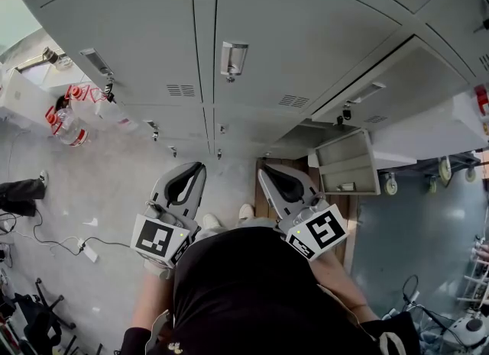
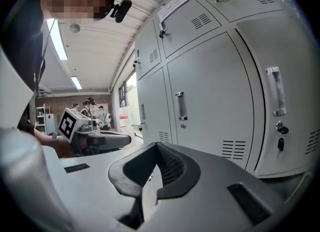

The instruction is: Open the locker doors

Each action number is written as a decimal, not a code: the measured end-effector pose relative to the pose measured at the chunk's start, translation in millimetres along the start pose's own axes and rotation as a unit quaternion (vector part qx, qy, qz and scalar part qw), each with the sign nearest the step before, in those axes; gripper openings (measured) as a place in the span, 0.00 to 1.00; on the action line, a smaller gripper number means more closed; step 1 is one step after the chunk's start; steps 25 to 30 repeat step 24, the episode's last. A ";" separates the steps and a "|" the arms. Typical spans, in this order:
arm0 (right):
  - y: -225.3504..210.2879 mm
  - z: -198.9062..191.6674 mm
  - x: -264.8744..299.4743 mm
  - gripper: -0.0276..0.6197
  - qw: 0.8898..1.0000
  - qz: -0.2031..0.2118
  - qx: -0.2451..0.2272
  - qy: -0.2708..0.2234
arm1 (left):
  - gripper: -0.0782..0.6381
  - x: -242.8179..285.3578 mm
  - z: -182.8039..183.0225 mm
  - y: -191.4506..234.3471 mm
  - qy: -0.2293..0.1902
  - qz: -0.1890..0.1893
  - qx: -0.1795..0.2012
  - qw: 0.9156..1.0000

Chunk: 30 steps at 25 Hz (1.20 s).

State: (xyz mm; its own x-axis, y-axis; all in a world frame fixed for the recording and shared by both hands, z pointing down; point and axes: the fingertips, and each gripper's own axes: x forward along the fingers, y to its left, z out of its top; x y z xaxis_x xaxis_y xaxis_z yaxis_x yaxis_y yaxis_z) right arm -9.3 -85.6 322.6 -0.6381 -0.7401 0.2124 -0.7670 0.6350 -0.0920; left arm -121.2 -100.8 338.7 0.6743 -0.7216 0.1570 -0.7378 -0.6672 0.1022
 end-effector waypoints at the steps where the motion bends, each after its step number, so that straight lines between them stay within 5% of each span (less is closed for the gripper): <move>1: 1.3 -0.8 -0.2 0.09 1.000 0.001 -0.008 0.004 | 0.14 -0.2 0.6 -1.2 -0.002 -0.001 0.001 1.000; 30: -27.6 -15.4 -35.0 0.09 1.000 -0.012 0.027 0.003 | 0.14 13.8 -1.7 -39.3 -0.006 -0.016 0.005 1.000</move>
